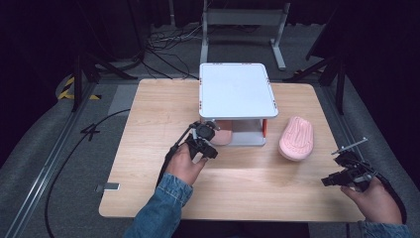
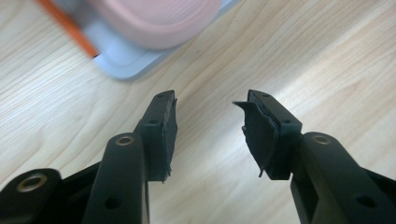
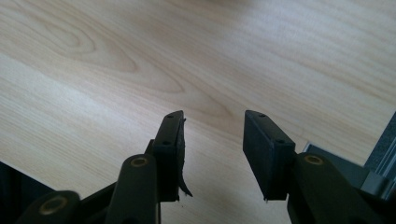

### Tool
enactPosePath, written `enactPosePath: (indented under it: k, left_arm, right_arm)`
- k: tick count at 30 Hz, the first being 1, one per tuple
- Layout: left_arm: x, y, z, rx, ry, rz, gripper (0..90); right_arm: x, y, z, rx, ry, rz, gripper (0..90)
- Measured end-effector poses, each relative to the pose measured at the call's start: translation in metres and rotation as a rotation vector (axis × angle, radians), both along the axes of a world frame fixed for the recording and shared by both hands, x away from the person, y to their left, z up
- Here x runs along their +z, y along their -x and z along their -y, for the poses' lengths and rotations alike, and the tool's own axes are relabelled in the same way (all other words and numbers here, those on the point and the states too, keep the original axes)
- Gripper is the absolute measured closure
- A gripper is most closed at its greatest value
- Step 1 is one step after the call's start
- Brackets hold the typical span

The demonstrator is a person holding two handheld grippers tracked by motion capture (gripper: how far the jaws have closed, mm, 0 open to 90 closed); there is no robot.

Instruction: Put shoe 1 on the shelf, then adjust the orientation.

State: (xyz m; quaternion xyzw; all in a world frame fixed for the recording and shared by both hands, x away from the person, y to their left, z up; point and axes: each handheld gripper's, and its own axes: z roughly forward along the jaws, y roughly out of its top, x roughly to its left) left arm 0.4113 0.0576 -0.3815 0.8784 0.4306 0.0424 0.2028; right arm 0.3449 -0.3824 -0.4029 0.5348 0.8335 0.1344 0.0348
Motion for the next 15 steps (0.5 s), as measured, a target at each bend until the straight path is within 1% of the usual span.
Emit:
enactPosePath:
  k: [1, 2, 3, 4, 6, 7, 8, 11, 12, 13, 14, 15]
  left_arm:
    - [0.003, 0.001, -0.007, 0.003, 0.003, 0.002, 51.7]
    - [0.005, 0.002, -0.012, 0.008, 0.006, 0.0, 50.3]
    - [0.005, 0.002, -0.012, 0.008, 0.006, 0.0, 49.2]
    - [0.007, 0.003, -0.019, 0.01, 0.005, -0.004, 49.2]
    - [0.008, 0.004, -0.03, 0.005, 0.007, -0.02, 47.6]
    - [0.009, 0.005, -0.036, 0.003, 0.017, -0.028, 47.9]
    - [0.01, 0.006, -0.043, -0.004, 0.019, -0.026, 47.8]
    - [0.014, 0.013, -0.066, 0.008, 0.035, 0.0, 47.0]
    - [0.014, 0.013, -0.066, 0.008, 0.035, 0.0, 46.7]
    - [0.014, 0.016, -0.076, 0.026, 0.038, -0.002, 46.4]
    - [0.014, 0.016, -0.076, 0.026, 0.038, -0.002, 46.2]
    - [0.013, 0.019, -0.086, 0.046, 0.032, 0.001, 45.9]
  right_arm:
    - [0.002, -0.001, -0.001, -0.007, -0.005, 0.008, 59.1]
    - [0.004, -0.002, -0.002, 0.008, -0.005, 0.027, 59.6]
    - [0.004, -0.002, -0.002, 0.008, -0.005, 0.027, 59.6]
    - [0.006, -0.003, -0.003, 0.005, -0.008, 0.038, 59.9]
    - [0.012, -0.006, -0.005, 0.008, -0.011, 0.074, 61.5]
    - [0.015, -0.008, -0.005, 0.013, -0.021, 0.092, 62.2]
    - [0.017, -0.009, -0.006, 0.013, -0.029, 0.106, 62.9]
    - [0.024, -0.015, -0.01, 0.024, -0.04, 0.155, 63.2]
    - [0.024, -0.015, -0.01, 0.024, -0.04, 0.155, 63.2]
    - [0.029, -0.02, -0.014, 0.031, -0.049, 0.189, 63.1]
    - [0.029, -0.02, -0.014, 0.031, -0.049, 0.189, 63.1]
    - [0.033, -0.026, -0.016, 0.035, -0.062, 0.21, 63.0]
